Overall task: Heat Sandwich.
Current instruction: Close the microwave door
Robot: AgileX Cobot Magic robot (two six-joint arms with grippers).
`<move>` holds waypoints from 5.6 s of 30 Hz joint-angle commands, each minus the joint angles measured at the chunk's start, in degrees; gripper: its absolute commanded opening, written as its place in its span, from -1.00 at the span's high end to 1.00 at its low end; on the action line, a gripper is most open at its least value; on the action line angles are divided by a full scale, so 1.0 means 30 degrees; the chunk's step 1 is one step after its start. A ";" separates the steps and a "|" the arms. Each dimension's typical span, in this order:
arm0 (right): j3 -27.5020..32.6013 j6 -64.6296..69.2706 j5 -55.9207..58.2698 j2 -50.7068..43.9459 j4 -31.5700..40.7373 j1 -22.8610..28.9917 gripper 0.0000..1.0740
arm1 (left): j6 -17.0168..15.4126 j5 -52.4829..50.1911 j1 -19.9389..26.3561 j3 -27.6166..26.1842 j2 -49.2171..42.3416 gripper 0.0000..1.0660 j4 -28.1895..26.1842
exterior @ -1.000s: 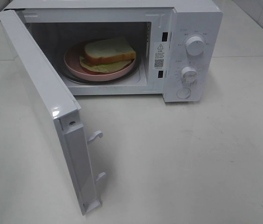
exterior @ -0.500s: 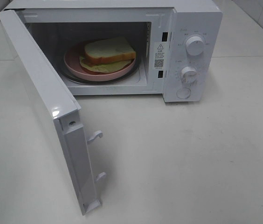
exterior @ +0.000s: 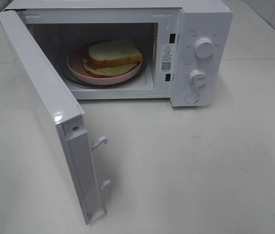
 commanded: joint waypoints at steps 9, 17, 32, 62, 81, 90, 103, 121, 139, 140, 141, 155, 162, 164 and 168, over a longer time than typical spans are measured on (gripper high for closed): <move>0.0057 0.0153 -0.0076 -0.0497 0.0019 -0.0191 -0.42 | 0.0115 -0.1948 0.0038 -0.0783 0.2750 -0.50 -0.0267; 0.0057 0.0153 -0.0076 -0.0497 0.0019 -0.0191 -0.42 | 0.0115 -0.4985 0.0038 -0.0076 0.4565 0.23 -0.0363; 0.0057 0.0153 -0.0076 -0.0497 0.0019 -0.0191 -0.42 | 0.1222 -1.3789 0.0038 0.3953 0.7678 0.99 -0.0076; 0.0057 0.0153 -0.0076 -0.0497 0.0019 -0.0191 -0.42 | 0.0668 -3.0940 -0.0936 0.5233 2.0455 0.99 0.2063; 0.0057 0.0153 -0.0076 -0.0497 0.0019 -0.0191 -0.42 | 0.0688 -3.5084 -0.6264 0.2788 2.8705 0.99 0.2483; 0.0057 0.0153 -0.0076 -0.0497 0.0019 -0.0191 -0.42 | 0.0688 -3.5466 -0.8365 0.1451 3.0424 0.99 0.2139; 0.0057 0.0153 -0.0076 -0.0497 0.0019 -0.0191 -0.42 | 0.0764 -3.5294 -1.1077 -0.1623 3.2582 0.99 -0.0172; 0.0057 0.0153 -0.0076 -0.0497 0.0019 -0.0191 -0.42 | 0.1413 -3.3212 -1.4190 -0.8002 3.6001 0.99 -0.2368; 0.0057 0.0153 -0.0076 -0.0497 0.0019 -0.0191 -0.42 | 0.1833 -3.0997 -1.5088 -1.3426 3.9171 0.99 -0.3075; 0.0057 0.0153 -0.0076 -0.0497 0.0019 -0.0191 -0.42 | 0.1833 -3.0863 -1.5069 -1.3579 3.9286 0.99 -0.3075; 0.0057 0.0153 -0.0076 -0.0497 0.0019 -0.0191 -0.42 | 0.1833 -3.0806 -1.5069 -1.3732 3.9419 0.99 -0.3094; 0.0038 0.0153 -0.0076 -0.0497 0.0000 -0.0191 -0.42 | 0.2349 -3.0214 -1.4324 -1.5909 4.0795 0.99 -0.4163; 0.0038 0.0191 -0.0076 -0.0497 0.0000 -0.0191 -0.42 | 0.2636 -2.9985 -1.4018 -1.6940 4.1119 0.99 -0.4125; 0.0038 0.0210 -0.0076 -0.0497 -0.0019 -0.0191 -0.42 | 0.2636 -2.9927 -1.4018 -1.6940 4.1119 0.99 -0.4125; 0.0038 0.0210 -0.0076 -0.0497 -0.0019 -0.0191 -0.42 | 0.2617 -2.9870 -1.4171 -1.6940 4.1119 0.99 -0.4125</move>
